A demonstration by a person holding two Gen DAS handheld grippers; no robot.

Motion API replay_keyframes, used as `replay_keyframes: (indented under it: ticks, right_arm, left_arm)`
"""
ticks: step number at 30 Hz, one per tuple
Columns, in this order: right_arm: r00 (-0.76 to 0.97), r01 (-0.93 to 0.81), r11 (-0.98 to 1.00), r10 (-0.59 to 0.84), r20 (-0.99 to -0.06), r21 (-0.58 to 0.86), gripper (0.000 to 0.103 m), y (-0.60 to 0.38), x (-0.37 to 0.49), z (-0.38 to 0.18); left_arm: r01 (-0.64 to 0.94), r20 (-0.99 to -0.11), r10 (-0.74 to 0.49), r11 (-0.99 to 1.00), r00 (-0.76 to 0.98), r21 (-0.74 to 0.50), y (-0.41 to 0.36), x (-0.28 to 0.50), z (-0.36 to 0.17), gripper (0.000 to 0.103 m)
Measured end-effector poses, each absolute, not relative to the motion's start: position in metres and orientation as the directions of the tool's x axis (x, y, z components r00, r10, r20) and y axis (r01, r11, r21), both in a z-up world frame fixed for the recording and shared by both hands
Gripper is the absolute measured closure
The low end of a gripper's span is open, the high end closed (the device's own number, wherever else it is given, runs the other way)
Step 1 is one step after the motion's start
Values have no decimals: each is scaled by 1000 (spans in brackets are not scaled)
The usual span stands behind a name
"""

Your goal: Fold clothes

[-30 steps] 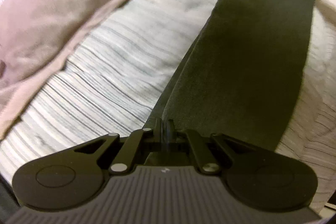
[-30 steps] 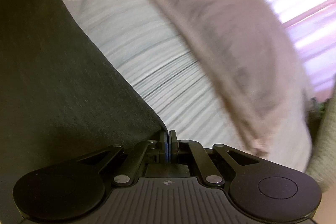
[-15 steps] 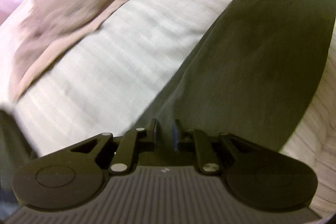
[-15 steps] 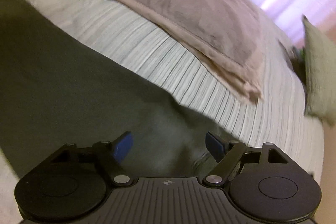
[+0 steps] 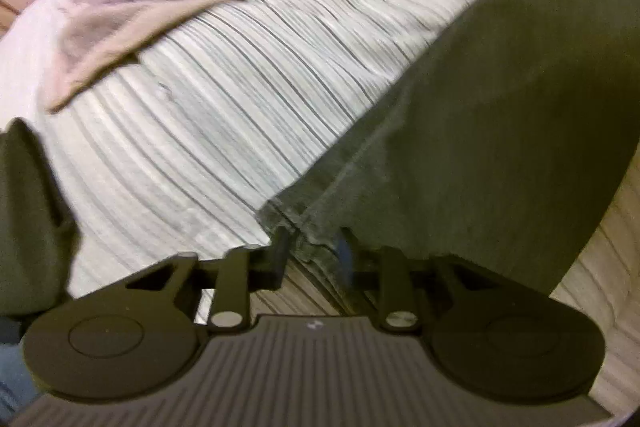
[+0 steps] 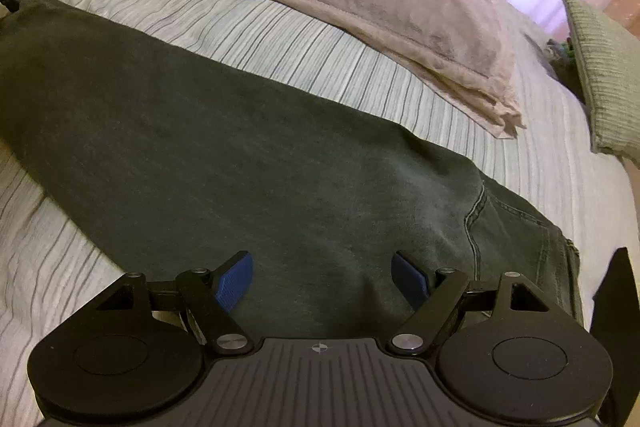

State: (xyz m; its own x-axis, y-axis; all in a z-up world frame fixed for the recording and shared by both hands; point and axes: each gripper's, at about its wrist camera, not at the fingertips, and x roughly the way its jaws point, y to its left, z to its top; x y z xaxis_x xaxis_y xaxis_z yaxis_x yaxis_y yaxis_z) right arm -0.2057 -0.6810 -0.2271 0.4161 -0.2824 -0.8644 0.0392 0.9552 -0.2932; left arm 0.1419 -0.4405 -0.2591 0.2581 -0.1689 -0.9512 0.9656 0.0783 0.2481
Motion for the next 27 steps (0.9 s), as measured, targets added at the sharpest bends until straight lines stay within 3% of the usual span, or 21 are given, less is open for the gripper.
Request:
replay_keyframes:
  ticks: [7,12,15,19,22,27]
  right_arm:
    - [422,122,943,-333,-843,-311,24,-672,-206,-214]
    - [404,210,942,-329,-854,-263,24,-664,-212,-214]
    - [400,312,929,-321,-858,-201,24,-664,-234,-211]
    - [326,497,854,-351,-878,-157,24,-682,-274,-217]
    - [301,663,745,-357,-885,-75,23,-701,-310,-214]
    - [327,761,648,-354,-876,23,24,-723,-343,-204]
  left_arm:
    - [946,-905,-280,141,322,293,-428,150,-216,98]
    - [950,-929,-202,98,310,296,-437,150,-249,96]
    - [940,-922,-188,104,340,325,-434,146,-249,88]
    - [913,-898,-168,40,406,405,-423,131,-238,87]
    - [923,-899,-238,-21,368,384,-437,92,-222,87]
    - [932,-892,-359,-131,274,339,-463,23,-192,72]
